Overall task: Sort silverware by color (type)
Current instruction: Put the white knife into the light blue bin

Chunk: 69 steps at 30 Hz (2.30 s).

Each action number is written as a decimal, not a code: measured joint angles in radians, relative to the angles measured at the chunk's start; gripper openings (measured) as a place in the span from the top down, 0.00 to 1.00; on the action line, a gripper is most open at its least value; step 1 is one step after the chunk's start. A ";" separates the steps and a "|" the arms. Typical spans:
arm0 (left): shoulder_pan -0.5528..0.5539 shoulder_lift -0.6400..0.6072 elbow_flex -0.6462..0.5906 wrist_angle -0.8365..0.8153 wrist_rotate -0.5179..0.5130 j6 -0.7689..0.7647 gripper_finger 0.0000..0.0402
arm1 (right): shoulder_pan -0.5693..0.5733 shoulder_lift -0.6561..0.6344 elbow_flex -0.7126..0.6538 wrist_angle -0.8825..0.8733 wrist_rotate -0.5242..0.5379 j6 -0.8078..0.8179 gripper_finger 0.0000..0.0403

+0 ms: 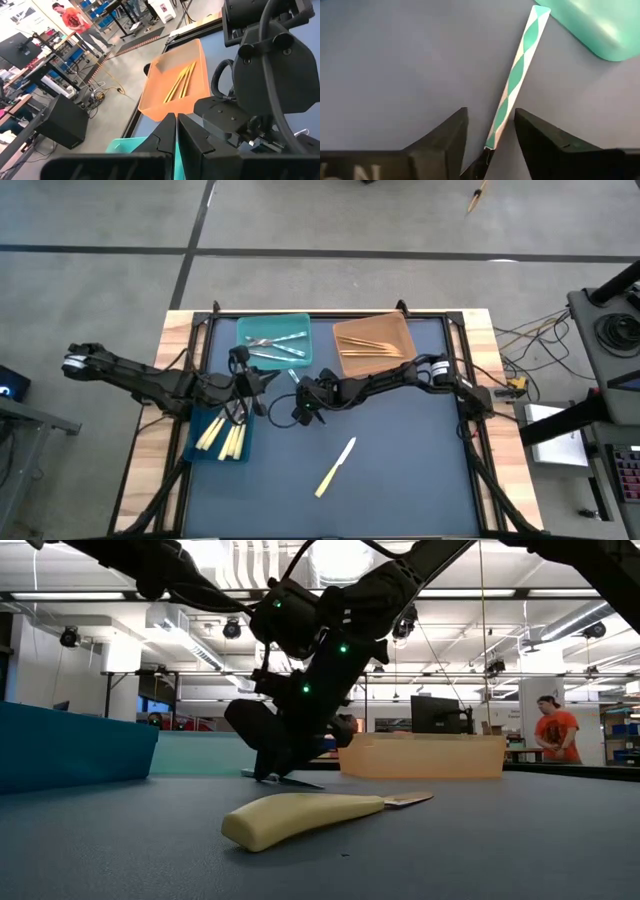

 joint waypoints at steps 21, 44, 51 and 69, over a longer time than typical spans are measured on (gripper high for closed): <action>0.000 0.149 0.000 -0.008 0.220 -0.139 1.00 | 0.019 -0.039 -0.002 -0.129 -0.169 -0.140 0.95; 0.002 0.697 0.000 0.267 0.393 -0.206 0.47 | 0.126 -0.106 -0.005 -0.264 -0.150 -0.222 0.96; 0.010 0.780 0.000 0.348 0.360 -0.217 0.49 | 0.125 -0.108 -0.005 -0.273 -0.148 -0.232 0.96; 0.018 0.794 -0.003 0.378 0.324 -0.217 0.57 | 0.124 -0.109 -0.007 -0.250 -0.146 -0.247 0.96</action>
